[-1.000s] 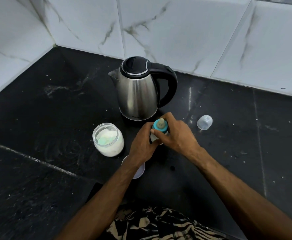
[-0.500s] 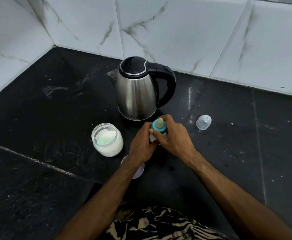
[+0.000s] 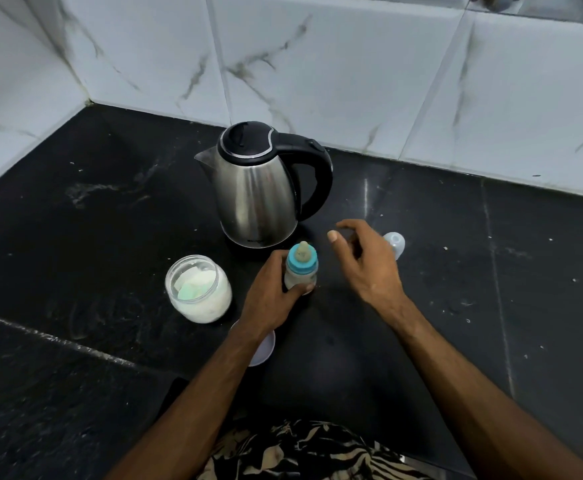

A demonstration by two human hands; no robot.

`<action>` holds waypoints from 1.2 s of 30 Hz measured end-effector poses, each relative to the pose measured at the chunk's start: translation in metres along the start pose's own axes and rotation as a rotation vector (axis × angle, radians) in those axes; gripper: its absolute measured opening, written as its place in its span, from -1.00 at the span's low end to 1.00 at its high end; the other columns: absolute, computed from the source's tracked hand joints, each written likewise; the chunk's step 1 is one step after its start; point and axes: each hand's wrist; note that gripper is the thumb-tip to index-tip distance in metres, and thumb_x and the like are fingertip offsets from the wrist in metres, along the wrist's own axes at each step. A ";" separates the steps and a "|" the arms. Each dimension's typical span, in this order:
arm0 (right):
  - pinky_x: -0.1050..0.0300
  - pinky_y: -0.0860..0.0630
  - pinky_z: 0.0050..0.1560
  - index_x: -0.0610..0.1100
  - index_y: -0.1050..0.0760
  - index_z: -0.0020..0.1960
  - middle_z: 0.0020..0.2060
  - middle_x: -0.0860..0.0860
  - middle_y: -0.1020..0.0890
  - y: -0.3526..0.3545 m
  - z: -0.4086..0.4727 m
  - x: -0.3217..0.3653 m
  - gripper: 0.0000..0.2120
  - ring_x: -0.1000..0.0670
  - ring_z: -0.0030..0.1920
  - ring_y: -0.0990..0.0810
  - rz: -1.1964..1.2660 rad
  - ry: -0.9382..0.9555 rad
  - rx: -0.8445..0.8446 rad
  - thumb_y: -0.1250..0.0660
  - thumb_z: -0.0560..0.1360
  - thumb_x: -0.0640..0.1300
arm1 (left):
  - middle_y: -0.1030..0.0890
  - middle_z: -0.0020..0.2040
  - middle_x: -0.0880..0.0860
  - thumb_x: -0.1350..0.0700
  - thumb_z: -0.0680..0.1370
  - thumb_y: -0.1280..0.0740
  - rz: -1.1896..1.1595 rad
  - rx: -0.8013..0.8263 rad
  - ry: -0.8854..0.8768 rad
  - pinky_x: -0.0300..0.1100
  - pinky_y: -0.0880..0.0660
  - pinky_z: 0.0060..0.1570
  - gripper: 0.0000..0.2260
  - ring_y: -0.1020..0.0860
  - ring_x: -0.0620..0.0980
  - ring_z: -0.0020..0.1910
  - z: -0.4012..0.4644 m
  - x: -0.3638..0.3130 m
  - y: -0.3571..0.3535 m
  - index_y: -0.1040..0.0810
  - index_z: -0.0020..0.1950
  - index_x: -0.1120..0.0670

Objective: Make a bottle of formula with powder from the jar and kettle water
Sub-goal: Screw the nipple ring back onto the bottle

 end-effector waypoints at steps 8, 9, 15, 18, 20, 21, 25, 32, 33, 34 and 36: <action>-0.18 -0.35 0.29 -0.07 -0.43 0.34 0.32 -0.13 -0.40 0.012 0.009 -0.062 -0.56 -0.14 0.33 -0.38 -0.365 -0.203 -0.081 -0.37 0.51 0.04 | -0.56 0.19 -0.12 0.02 0.42 -0.51 -0.019 0.011 0.009 0.03 -0.51 0.18 -0.53 -0.53 -0.14 0.19 0.001 0.006 -0.001 -0.39 0.26 -0.06; -0.21 -0.34 0.32 -0.05 -0.40 0.37 0.35 -0.14 -0.37 0.010 0.008 -0.070 -0.52 -0.16 0.36 -0.35 -0.368 -0.247 -0.055 -0.37 0.51 0.04 | -0.56 0.19 -0.12 0.02 0.43 -0.51 -0.016 0.013 0.006 0.02 -0.51 0.18 -0.53 -0.53 -0.14 0.19 0.001 0.006 -0.001 -0.39 0.26 -0.05; -0.16 -0.33 0.29 -0.02 -0.30 0.48 0.32 -0.16 -0.37 0.007 -0.002 -0.084 -0.47 -0.19 0.27 -0.41 -0.365 -0.302 0.002 -0.34 0.54 -0.11 | -0.55 0.21 -0.13 0.02 0.44 -0.51 -0.010 0.018 0.016 -0.01 -0.51 0.19 -0.53 -0.52 -0.14 0.19 0.000 0.006 0.000 -0.38 0.26 -0.05; -0.13 -0.41 0.30 -0.06 -0.29 0.45 0.27 -0.06 -0.41 0.014 0.001 -0.071 -0.46 -0.11 0.22 -0.47 -0.168 -0.251 -0.071 -0.39 0.52 -0.09 | -0.54 0.23 -0.11 0.01 0.43 -0.51 -0.012 0.023 0.029 0.01 -0.51 0.21 -0.51 -0.52 -0.12 0.21 0.000 0.006 0.000 -0.38 0.28 -0.04; -0.06 -0.52 0.21 -0.06 -0.29 0.39 0.22 0.05 -0.43 0.022 0.008 -0.049 -0.45 0.00 0.16 -0.51 0.050 -0.205 -0.128 -0.44 0.49 -0.06 | -0.54 0.23 -0.11 0.01 0.43 -0.51 -0.014 0.024 0.036 0.01 -0.51 0.20 -0.52 -0.52 -0.13 0.21 0.000 0.005 0.000 -0.38 0.27 -0.05; 0.01 -0.56 0.16 -0.03 -0.29 0.35 0.21 0.07 -0.45 0.025 0.011 -0.034 -0.46 0.04 0.13 -0.54 0.127 -0.170 -0.130 -0.47 0.48 -0.05 | -0.55 0.22 -0.12 0.01 0.43 -0.51 -0.015 0.022 0.038 0.01 -0.51 0.20 -0.52 -0.52 -0.14 0.21 0.000 0.005 0.000 -0.39 0.26 -0.05; 0.29 -0.55 0.02 0.04 -0.31 0.29 0.18 0.10 -0.51 0.032 0.012 0.023 -0.51 0.14 0.10 -0.57 0.243 0.041 0.012 -0.49 0.48 -0.05 | -0.55 0.20 -0.15 0.04 0.42 -0.50 -0.020 0.016 0.053 0.01 -0.51 0.18 -0.54 -0.52 -0.16 0.19 0.000 0.003 0.001 -0.40 0.25 -0.06; 0.10 -0.54 0.17 -0.07 -0.38 0.35 0.24 0.01 -0.48 0.001 -0.003 0.037 -0.49 0.08 0.20 -0.50 0.055 0.292 0.245 -0.47 0.47 -0.05 | -0.59 0.09 -0.12 -0.04 0.41 -0.48 -0.082 -0.004 0.037 0.08 -0.57 0.01 -0.59 -0.59 -0.11 0.06 -0.003 0.001 0.000 -0.41 0.18 -0.09; 0.10 -0.54 0.17 -0.08 -0.39 0.36 0.25 -0.01 -0.48 -0.003 -0.005 0.036 -0.49 0.06 0.20 -0.50 0.052 0.309 0.256 -0.47 0.48 -0.05 | -0.58 0.11 -0.12 -0.08 0.39 -0.47 -0.089 -0.003 0.039 0.08 -0.57 0.02 -0.57 -0.58 -0.11 0.08 -0.003 0.000 0.001 -0.41 0.19 -0.10; 0.12 -0.53 0.18 -0.09 -0.39 0.37 0.25 -0.02 -0.48 -0.007 -0.006 0.033 -0.49 0.05 0.21 -0.49 0.044 0.323 0.258 -0.46 0.48 -0.06 | -0.58 0.12 -0.12 -0.11 0.39 -0.46 -0.096 -0.002 0.040 0.07 -0.56 0.04 -0.54 -0.58 -0.12 0.09 -0.003 0.000 0.001 -0.40 0.21 -0.10; 0.19 -0.50 0.19 -0.11 -0.39 0.39 0.27 -0.05 -0.47 -0.014 -0.008 0.029 -0.49 0.04 0.23 -0.48 0.018 0.326 0.247 -0.45 0.50 -0.06 | -0.57 0.14 -0.12 -0.15 0.38 -0.43 -0.100 0.003 0.045 0.06 -0.56 0.05 -0.52 -0.57 -0.12 0.11 -0.004 -0.001 0.000 -0.39 0.24 -0.09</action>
Point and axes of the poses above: each hand's wrist, its own z-axis towards the middle knuckle, its own y-axis out of the back of the hand, x = y × z
